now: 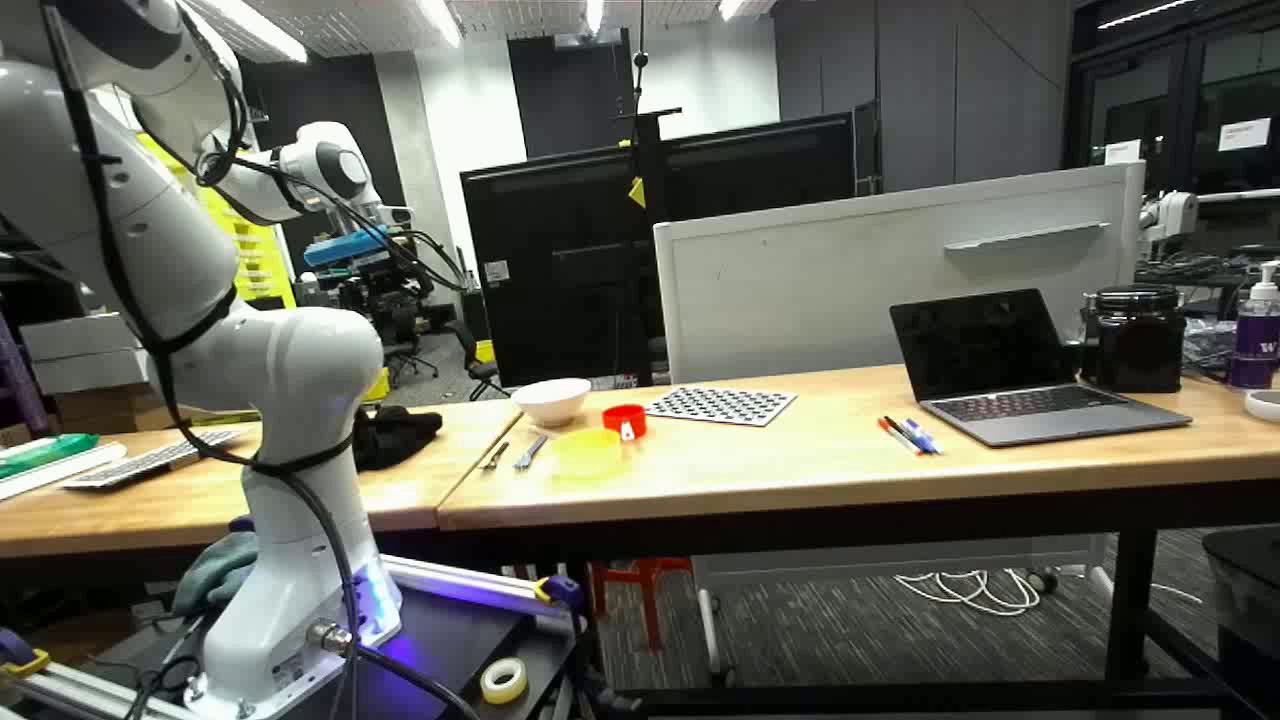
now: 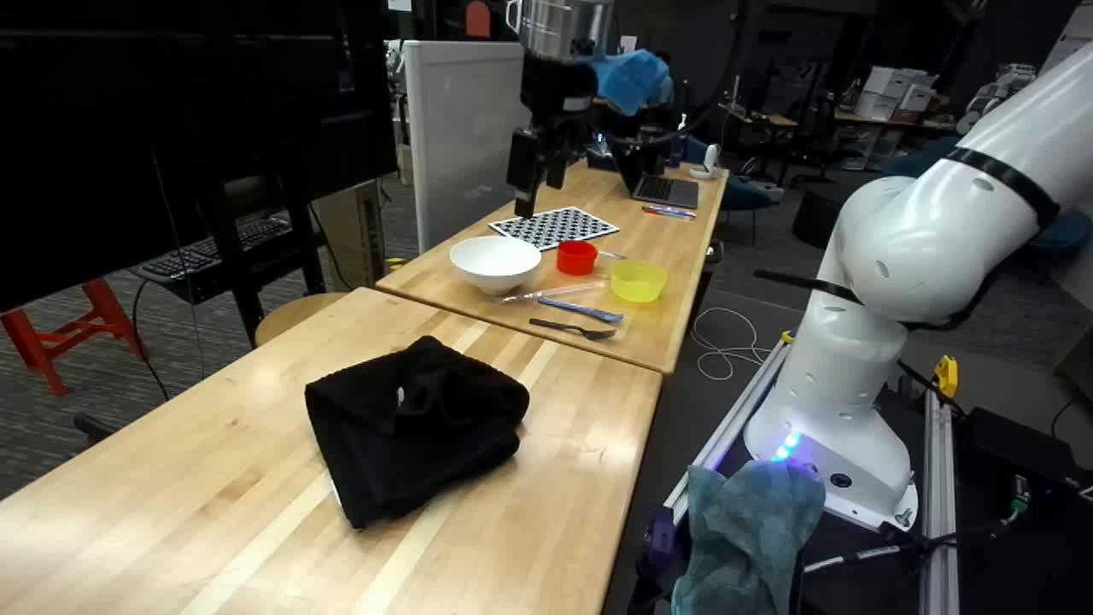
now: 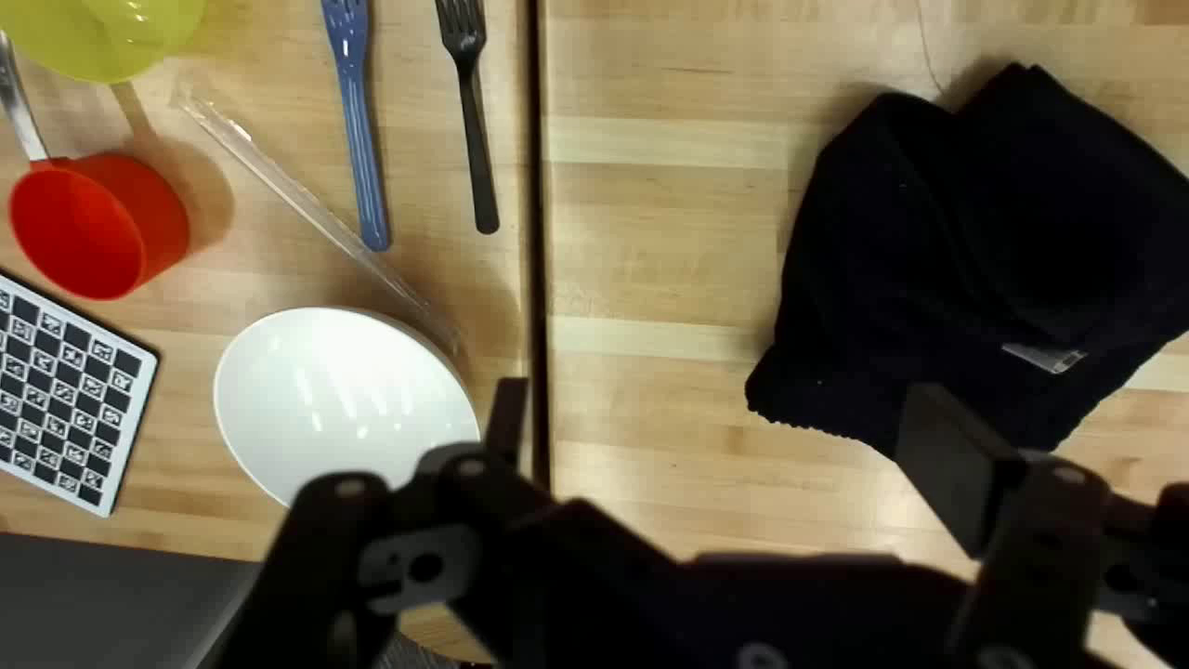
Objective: Pick up the small orange pot and put it inside the white bowl
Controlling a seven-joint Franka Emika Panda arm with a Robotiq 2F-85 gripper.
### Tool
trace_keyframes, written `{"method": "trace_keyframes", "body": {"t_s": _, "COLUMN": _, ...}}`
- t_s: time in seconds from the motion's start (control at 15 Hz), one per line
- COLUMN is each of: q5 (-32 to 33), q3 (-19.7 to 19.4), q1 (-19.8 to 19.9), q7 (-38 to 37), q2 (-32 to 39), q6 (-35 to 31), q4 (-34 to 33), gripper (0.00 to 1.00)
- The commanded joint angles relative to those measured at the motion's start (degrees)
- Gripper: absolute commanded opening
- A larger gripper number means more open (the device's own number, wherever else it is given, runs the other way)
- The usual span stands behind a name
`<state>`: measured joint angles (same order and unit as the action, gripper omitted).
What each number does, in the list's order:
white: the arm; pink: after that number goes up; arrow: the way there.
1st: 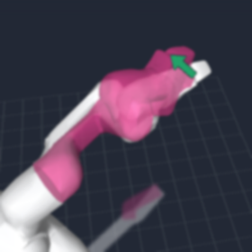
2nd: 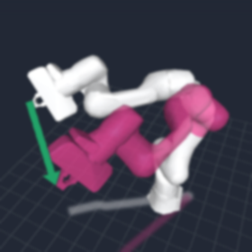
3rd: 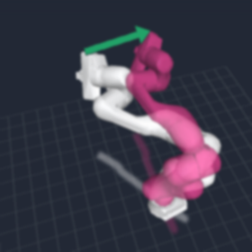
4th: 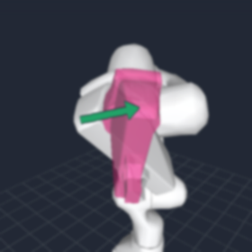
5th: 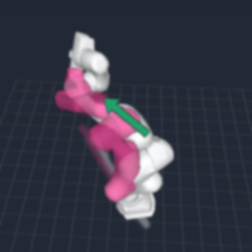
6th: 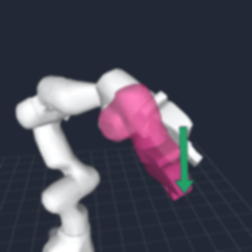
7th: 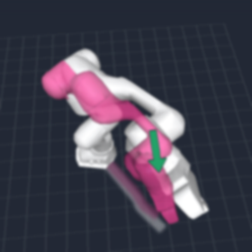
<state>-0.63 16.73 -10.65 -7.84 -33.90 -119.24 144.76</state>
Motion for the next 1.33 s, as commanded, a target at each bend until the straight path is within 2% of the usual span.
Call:
{"method": "trace_keyframes", "body": {"t_s": 0.0, "q5": 0.5, "q3": -0.7, "q1": -0.79, "q7": -0.4, "q2": 0.14, "q6": 0.14, "q4": -0.12, "gripper": 1.0}}
{"method": "trace_keyframes", "body": {"t_s": 0.33, "q5": 0.19, "q3": -1.4, "q1": -0.35, "q7": 0.34, "q2": 5.55, "q6": 0.29, "q4": -1.67, "gripper": 1.0}}
{"method": "trace_keyframes", "body": {"t_s": 0.67, "q5": 1.4, "q3": -2.38, "q1": 0.87, "q7": -0.03, "q2": 14.41, "q6": 2.25, "q4": -6.64, "gripper": 1.0}}
{"method": "trace_keyframes", "body": {"t_s": 1.0, "q5": 4.04, "q3": -3.29, "q1": 1.64, "q7": 0.77, "q2": 23.82, "q6": 2.92, "q4": -13.57, "gripper": 1.0}}
{"method": "trace_keyframes", "body": {"t_s": 1.27, "q5": 3.17, "q3": -4.51, "q1": 1.38, "q7": 3.5, "q2": 32.63, "q6": 5.89, "q4": -21.55, "gripper": 1.0}}
